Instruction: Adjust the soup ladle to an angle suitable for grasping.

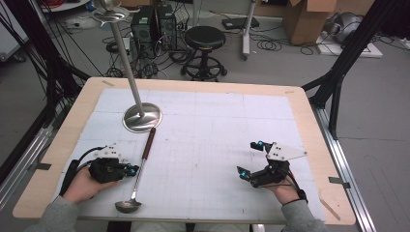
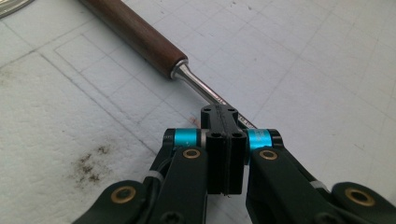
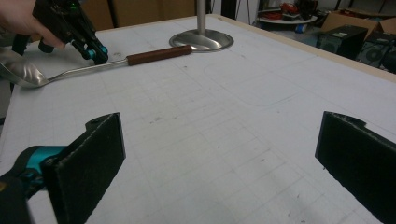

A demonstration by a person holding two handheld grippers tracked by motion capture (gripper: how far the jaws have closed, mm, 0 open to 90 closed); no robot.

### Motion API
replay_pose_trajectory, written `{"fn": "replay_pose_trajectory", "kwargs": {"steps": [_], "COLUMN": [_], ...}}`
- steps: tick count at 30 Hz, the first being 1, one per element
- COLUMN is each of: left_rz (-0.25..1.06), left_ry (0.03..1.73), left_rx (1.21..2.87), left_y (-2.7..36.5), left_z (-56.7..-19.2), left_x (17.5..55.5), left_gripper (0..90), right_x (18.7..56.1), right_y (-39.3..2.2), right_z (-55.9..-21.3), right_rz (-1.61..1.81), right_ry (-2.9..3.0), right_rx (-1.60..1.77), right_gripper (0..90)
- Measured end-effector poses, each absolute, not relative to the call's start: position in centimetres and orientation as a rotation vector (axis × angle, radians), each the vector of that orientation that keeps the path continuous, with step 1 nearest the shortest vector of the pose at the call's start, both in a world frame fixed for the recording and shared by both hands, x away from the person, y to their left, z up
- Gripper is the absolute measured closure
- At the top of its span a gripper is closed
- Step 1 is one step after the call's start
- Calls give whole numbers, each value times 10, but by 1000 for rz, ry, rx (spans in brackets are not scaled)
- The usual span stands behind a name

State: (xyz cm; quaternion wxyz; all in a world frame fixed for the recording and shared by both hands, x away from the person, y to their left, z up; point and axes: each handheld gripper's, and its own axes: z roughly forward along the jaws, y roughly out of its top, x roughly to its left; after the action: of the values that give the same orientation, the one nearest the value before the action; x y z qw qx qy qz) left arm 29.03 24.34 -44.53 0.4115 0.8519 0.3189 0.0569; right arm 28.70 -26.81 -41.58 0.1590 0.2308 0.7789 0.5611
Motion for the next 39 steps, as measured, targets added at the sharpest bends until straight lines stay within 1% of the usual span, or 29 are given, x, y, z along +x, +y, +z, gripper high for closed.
{"fn": "replay_pose_trajectory", "kwargs": {"steps": [13,22,39], "left_rz": [188,189,195], "left_ry": [794,752,700], "left_rx": [2209,2234,2271], "left_y": [227,203,182], "left_z": [-440,-439,-438], "left_x": [293,297,300], "left_gripper": [897,897,897], "right_x": [287,287,287], "right_y": [-269,-269,-268], "right_z": [-415,-415,-415], "right_rz": [1592,1593,1596], "right_ry": [2212,2214,2219], "right_rx": [662,659,661], "right_gripper": [4,5,4]}}
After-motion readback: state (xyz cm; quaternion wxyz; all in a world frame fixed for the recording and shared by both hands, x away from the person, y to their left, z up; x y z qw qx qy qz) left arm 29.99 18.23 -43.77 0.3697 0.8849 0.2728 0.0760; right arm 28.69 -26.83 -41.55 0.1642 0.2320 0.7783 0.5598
